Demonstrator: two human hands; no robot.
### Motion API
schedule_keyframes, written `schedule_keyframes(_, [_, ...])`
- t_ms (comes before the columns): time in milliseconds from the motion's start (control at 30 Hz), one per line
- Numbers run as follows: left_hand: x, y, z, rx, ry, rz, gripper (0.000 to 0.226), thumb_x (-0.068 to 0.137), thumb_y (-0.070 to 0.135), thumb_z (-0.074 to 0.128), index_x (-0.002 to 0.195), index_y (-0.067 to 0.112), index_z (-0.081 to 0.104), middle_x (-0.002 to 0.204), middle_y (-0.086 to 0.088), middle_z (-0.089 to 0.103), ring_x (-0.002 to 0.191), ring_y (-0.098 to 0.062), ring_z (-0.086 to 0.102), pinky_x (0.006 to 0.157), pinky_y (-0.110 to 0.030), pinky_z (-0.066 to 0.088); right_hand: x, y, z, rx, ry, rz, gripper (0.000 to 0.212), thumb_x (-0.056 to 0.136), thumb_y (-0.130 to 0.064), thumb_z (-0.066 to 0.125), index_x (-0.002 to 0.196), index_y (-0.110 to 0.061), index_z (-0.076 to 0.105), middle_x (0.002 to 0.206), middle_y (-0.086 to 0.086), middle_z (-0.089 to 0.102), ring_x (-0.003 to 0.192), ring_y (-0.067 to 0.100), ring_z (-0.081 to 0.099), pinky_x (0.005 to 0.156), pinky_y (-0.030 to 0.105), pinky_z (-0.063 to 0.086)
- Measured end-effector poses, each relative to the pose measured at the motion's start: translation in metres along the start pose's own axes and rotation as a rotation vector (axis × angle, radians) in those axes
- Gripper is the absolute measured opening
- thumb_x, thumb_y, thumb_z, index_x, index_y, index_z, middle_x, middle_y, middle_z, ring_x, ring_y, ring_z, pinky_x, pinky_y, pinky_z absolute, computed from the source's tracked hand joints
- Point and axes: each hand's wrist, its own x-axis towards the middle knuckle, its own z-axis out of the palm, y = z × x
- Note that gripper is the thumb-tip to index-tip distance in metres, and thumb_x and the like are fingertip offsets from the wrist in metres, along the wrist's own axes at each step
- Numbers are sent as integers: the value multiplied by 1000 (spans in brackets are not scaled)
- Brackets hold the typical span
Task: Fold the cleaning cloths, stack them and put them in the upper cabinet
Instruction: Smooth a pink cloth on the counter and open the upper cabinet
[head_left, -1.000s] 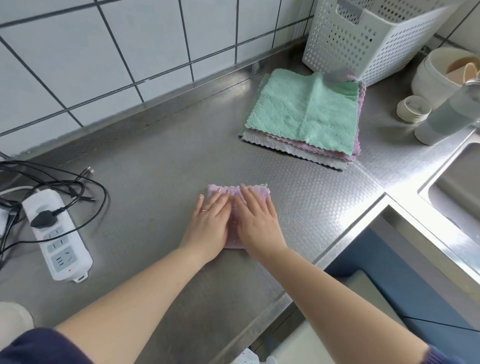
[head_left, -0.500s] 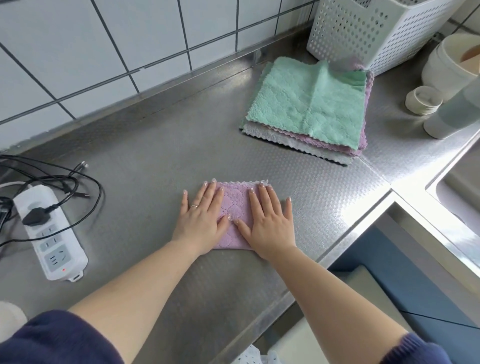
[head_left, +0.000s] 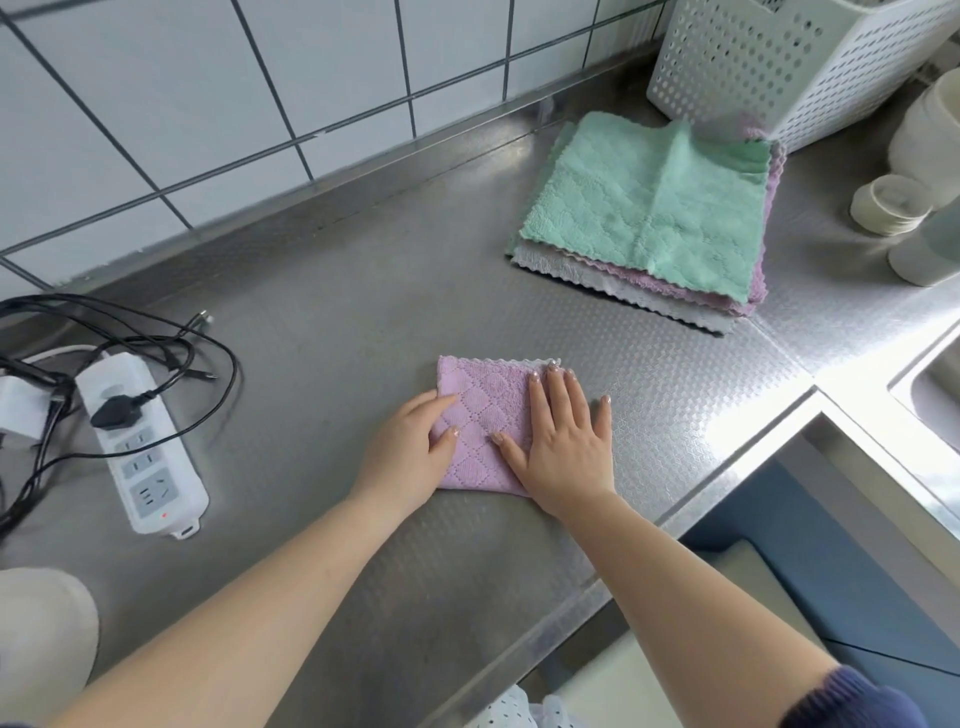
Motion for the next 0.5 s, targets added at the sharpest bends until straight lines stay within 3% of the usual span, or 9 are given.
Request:
schedule_keyframes(100, [10,11,-4,-302,3,-196,36,89,12,58,125,16,56,124,-7,60,111,-20,57,96,-26,40,1,0,0,-11,-18,3,93,78,-73,-3,151,-16,5,160,4,3,147,22,-1,117,53,3])
schedule_keyframes(200, [15,17,-8,-597,-38,-337,41,89,6,58,128,17,52,128,1,56,107,-6,53,93,-19,37,0,-1,-1,-10,-24,0,93,78,-73,-3,151,-16,4,160,4,3,147,22,-1,117,53,2])
schedule_keyframes(267, [16,16,-12,-476,-145,-220,44,90,6,55,131,21,51,125,8,55,105,-2,51,91,-12,32,0,0,-3,-4,-25,-11,94,78,-74,-5,151,-16,5,160,5,3,147,22,-1,117,52,2])
schedule_keyframes(367, [18,14,-12,-112,-238,-32,40,91,10,53,126,29,57,88,7,47,74,-7,45,72,-16,33,-1,4,-4,29,-24,-52,98,76,-76,-10,151,-16,11,160,7,6,147,24,2,117,50,4])
schedule_keyframes(433, [18,13,-9,-146,-185,-35,41,89,7,55,123,29,58,83,3,43,66,-7,41,70,-19,33,-5,7,-8,112,-4,-72,96,79,-78,1,150,-16,19,159,9,12,147,26,7,118,48,8])
schedule_keyframes(500, [13,17,-9,-260,-135,-50,45,88,4,57,118,37,58,91,-2,49,66,-8,42,71,-19,35,-10,12,-12,216,19,-79,86,82,-72,18,148,-17,26,158,10,16,146,26,12,118,45,14])
